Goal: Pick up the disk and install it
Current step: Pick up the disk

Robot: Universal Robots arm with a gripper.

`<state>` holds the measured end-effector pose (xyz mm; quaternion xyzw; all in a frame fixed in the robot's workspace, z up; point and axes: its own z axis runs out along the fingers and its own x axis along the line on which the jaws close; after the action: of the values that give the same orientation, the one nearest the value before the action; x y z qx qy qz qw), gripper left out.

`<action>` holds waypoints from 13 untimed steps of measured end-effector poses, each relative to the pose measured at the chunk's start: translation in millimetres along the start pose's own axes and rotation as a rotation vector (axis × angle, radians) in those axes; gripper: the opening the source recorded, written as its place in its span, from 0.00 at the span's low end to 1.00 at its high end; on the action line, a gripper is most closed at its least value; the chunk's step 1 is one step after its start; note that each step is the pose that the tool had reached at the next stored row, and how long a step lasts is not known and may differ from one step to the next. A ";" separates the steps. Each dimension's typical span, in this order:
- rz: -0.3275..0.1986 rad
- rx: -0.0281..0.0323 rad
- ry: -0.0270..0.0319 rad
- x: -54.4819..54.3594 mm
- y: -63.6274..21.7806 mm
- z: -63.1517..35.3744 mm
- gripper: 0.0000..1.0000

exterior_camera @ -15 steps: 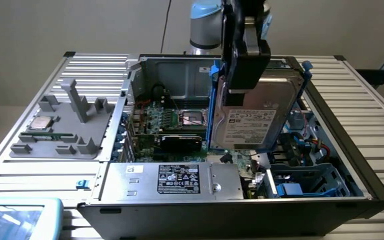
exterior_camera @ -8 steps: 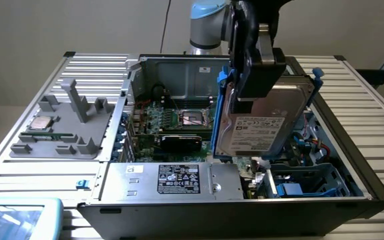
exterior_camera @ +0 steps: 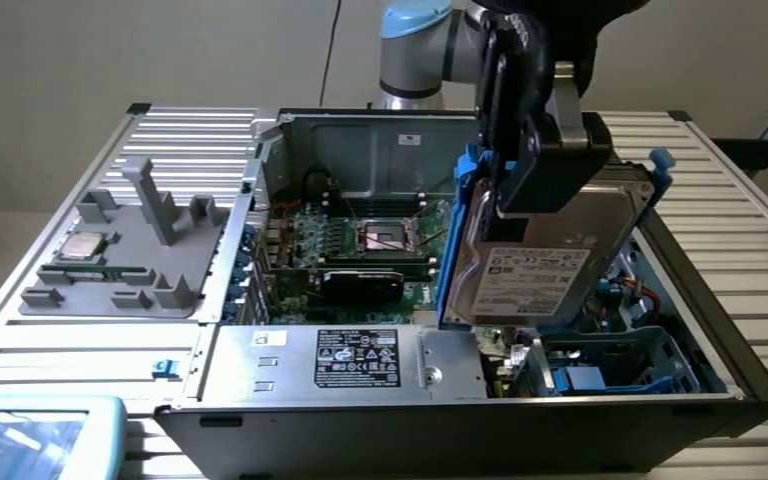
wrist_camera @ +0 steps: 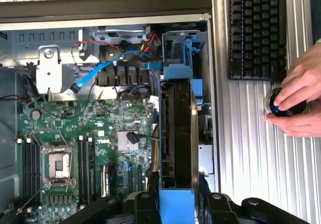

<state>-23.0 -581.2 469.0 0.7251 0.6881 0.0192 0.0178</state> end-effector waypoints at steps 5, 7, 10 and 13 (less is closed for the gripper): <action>0.000 0.0006 0.0000 -3.7 11.5 0.6 0.37; 0.000 0.0007 0.0000 -5.1 16.6 0.8 0.37; 0.000 0.0009 0.0001 -7.2 23.6 1.2 0.37; 0.000 0.0010 0.0000 -9.8 30.1 1.4 0.37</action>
<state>6.5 -592.5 469.1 0.7251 0.6881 0.0189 0.0174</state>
